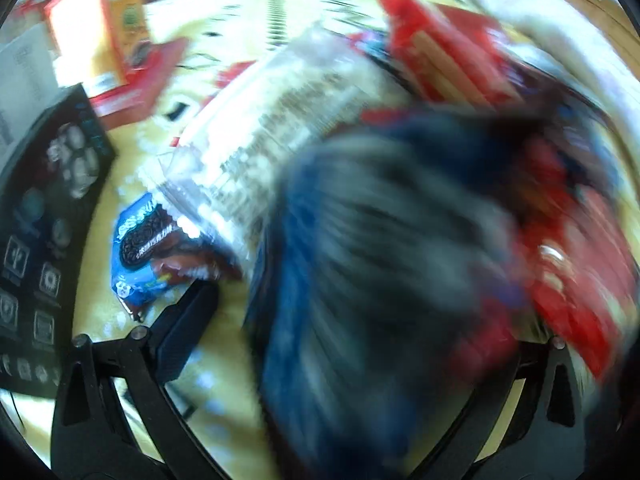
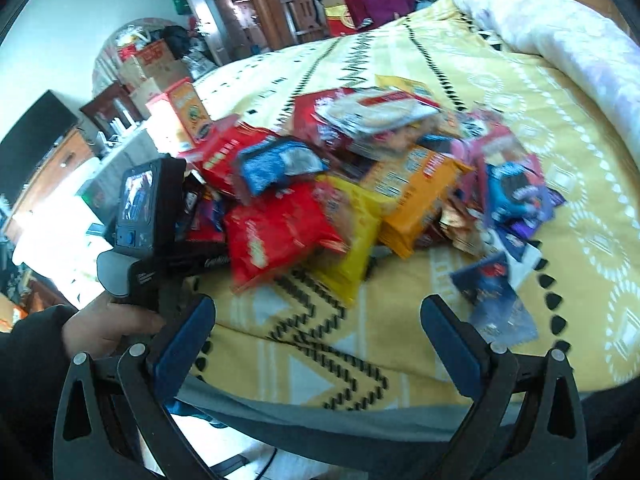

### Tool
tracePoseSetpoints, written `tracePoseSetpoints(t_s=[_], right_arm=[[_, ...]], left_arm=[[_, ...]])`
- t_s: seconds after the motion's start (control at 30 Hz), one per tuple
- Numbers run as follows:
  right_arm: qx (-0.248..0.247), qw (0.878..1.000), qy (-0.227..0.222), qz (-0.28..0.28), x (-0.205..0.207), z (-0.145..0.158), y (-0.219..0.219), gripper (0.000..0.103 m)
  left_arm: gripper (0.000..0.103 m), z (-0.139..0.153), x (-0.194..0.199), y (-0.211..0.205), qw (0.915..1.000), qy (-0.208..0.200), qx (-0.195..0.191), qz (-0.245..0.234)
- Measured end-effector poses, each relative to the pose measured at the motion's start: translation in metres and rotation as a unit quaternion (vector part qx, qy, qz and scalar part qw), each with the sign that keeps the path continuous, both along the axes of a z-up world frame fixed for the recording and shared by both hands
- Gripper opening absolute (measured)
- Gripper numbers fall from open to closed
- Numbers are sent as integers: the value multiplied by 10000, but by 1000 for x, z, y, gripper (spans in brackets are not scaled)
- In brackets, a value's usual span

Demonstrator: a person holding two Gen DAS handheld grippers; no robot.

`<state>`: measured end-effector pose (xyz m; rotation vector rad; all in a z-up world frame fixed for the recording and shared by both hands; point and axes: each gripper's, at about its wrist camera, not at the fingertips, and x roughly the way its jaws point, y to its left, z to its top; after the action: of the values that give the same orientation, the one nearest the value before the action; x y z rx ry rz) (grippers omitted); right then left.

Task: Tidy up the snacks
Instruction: 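Move both open tools over the snack pile, then lower the left tool onto the brown cookie packet and close it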

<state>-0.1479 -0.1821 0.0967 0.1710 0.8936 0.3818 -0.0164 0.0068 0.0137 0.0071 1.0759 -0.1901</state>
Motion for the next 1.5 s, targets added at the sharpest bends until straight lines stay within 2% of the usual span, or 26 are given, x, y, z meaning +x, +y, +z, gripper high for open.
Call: tracePoseSetpoints(t_s=[0.1,0.2,0.27,0.37,0.47,0.63,0.77,0.8,0.87,0.93,0.97,1.03,1.13,1.33,1.4,1.47,1.5], right_arm=[[117,9998,-111,152,9,2,6,103],[71,9993,-123,332,26,1,15,103],[179,9992,-67,347,38,1,18,103],[682,9972,47,310,56,1,20,103],[1023,9943,187,236,66,-2,26,103],[973,9944,217,360,54,-5,37,103],[852,9950,232,475,40,-7,40,103],[812,9952,225,503,37,-7,42,103],[746,9953,174,592,31,-4,44,103],[671,9954,91,677,25,-1,46,103],[626,9955,58,712,23,0,47,103],[522,9954,24,803,20,-2,50,103],[344,9953,64,903,18,-8,56,103],[55,9933,-4,1151,16,-14,74,103],[-63,9933,-14,1157,18,-17,78,103],[-25,9939,59,1101,23,-20,79,103],[-15,9943,64,1066,24,-20,79,103]], left_arm=[[103,11,-26,27,9975,-93,-697,-11],[103,20,-49,45,9937,-221,-1090,103],[103,25,-62,51,9930,-333,-1118,175],[103,30,-77,56,9930,-539,-1027,238],[103,33,-79,60,9913,-603,-1129,314],[103,36,-74,69,9898,-727,-1170,358],[101,32,-60,66,9854,-733,-1479,424],[98,31,-58,66,9857,-698,-1473,435],[84,30,-59,66,9851,-602,-1558,405],[49,29,-61,70,9860,-535,-1515,456],[41,28,-62,75,9860,-500,-1502,519],[41,27,-66,84,9843,-449,-1617,554],[40,27,-74,92,9854,-453,-1546,557],[39,29,-92,99,9838,-392,-1689,450],[40,24,-92,105,9809,-321,-1843,539],[51,16,-88,113,9729,-237,-2184,716],[64,12,-86,116,9667,-199,-2424,798]])
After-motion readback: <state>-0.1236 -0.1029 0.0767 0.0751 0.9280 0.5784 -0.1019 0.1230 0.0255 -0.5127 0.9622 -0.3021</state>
